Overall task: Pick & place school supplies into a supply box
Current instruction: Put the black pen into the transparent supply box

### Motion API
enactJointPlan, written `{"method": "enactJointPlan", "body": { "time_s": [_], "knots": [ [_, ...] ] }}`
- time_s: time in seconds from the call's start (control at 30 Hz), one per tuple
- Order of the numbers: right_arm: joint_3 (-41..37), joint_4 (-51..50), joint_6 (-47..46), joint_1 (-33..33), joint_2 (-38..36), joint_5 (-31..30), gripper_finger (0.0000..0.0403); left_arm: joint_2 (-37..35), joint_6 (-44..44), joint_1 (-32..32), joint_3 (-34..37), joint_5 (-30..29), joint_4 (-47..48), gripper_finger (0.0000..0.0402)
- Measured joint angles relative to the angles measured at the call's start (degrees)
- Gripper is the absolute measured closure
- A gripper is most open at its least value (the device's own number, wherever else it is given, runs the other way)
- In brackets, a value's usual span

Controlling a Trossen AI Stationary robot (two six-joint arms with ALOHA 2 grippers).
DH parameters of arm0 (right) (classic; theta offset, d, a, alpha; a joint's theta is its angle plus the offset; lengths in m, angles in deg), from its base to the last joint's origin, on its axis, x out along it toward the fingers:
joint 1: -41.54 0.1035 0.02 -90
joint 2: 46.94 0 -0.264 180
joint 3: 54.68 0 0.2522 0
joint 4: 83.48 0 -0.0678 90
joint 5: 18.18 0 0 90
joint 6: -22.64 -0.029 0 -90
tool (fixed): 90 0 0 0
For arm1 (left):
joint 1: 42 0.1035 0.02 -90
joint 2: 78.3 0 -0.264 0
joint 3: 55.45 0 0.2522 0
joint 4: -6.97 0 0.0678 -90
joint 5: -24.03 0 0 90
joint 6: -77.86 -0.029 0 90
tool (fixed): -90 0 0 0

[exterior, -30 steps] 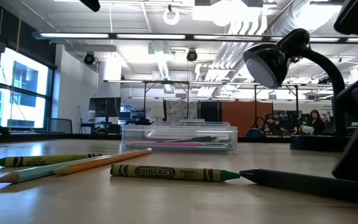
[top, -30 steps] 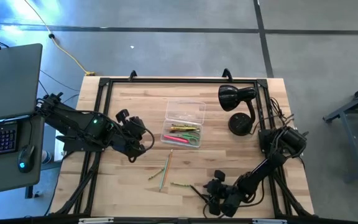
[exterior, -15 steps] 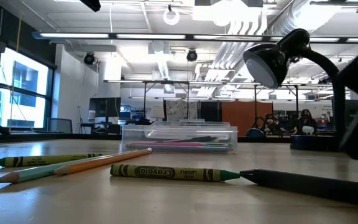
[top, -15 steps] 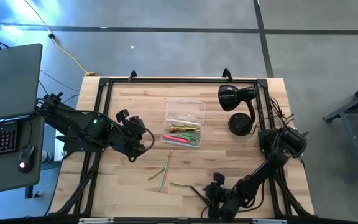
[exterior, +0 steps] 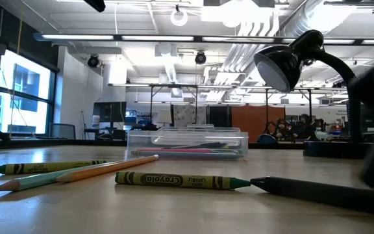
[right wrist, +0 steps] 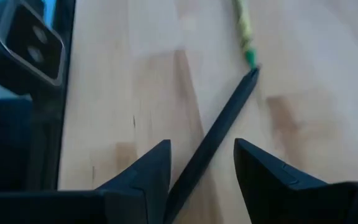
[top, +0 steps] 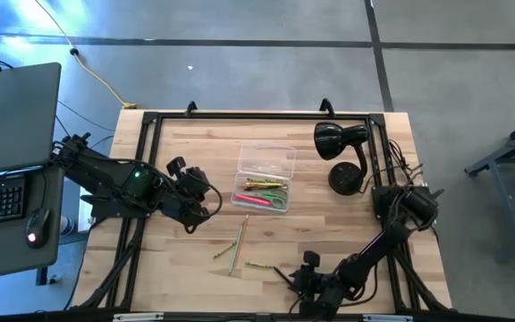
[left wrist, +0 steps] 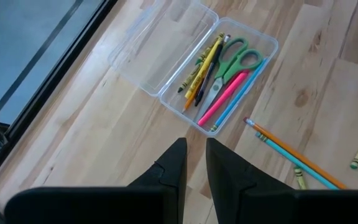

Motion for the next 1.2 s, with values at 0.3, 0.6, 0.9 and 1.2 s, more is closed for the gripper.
{"method": "enactJointPlan", "body": {
  "time_s": [0.3,0.6,0.9,1.2],
  "knots": [
    [0.5,-3.9,0.8,-0.2,2.8,-1.7,0.025,0.0,-0.4,0.0,0.0,-0.1,0.0,0.0312],
    [0.2,-15.8,-2.7,-0.2,3.0,-7.6,0.0249,0.0,-0.4,0.0,0.0,0.0,0.0,0.0312],
    [-0.7,-18.9,-15.8,-0.3,3.1,-12.3,0.0249,0.0,-0.4,0.0,0.0,-1.2,0.0,0.0312],
    [-0.8,-20.1,-11.8,-0.8,0.8,-6.4,0.0249,0.0,-0.2,0.0,0.0,-0.9,0.0,0.0312]
  ]
}}
